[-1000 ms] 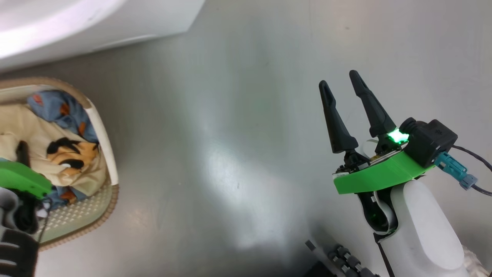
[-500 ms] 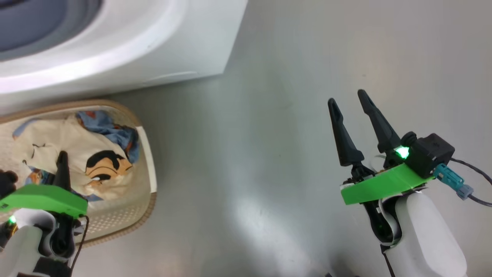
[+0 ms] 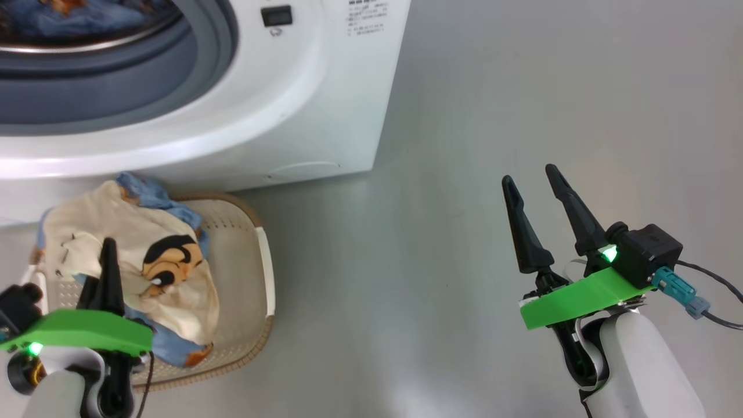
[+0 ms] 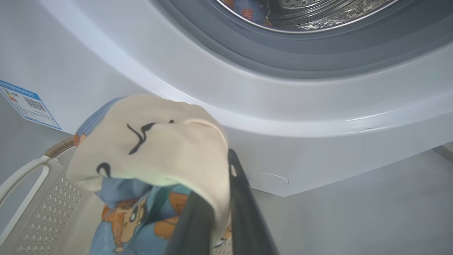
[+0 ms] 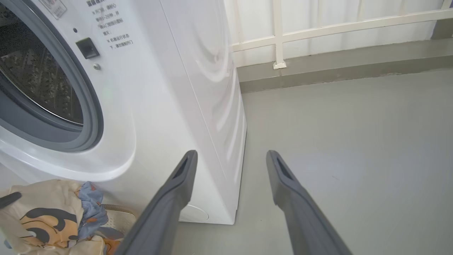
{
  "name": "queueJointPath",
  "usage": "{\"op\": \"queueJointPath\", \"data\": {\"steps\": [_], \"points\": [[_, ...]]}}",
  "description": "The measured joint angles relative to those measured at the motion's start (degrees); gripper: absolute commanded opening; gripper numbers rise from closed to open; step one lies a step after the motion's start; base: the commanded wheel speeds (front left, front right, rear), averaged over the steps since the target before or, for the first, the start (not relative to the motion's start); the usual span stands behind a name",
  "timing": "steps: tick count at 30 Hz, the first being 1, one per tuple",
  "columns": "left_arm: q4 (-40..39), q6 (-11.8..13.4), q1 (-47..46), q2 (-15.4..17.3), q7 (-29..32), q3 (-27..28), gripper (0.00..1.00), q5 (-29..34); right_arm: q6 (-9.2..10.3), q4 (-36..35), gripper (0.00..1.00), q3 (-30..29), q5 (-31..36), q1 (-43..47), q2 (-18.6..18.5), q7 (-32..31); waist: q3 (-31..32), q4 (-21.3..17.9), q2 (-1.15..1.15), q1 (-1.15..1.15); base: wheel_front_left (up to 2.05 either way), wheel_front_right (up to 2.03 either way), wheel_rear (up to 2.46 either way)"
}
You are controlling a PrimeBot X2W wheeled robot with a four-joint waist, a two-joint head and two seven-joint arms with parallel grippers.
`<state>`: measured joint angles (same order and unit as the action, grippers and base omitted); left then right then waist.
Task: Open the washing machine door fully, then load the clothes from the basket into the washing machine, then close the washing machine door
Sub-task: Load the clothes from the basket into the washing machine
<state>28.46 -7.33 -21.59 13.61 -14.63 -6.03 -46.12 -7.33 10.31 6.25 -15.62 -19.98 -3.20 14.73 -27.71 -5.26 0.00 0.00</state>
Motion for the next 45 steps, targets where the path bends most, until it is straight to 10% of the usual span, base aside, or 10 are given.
{"op": "queueJointPath", "data": {"steps": [45], "points": [[-28.00, -0.01, 25.78, -9.61, 0.00, 13.81, 0.00, 34.37, 0.00, 2.96, 1.00, -0.56, 1.52, 10.20, 0.04, 0.00, 25.14, 0.18, 0.00, 0.00, 0.00, 0.00, 0.00]]}}
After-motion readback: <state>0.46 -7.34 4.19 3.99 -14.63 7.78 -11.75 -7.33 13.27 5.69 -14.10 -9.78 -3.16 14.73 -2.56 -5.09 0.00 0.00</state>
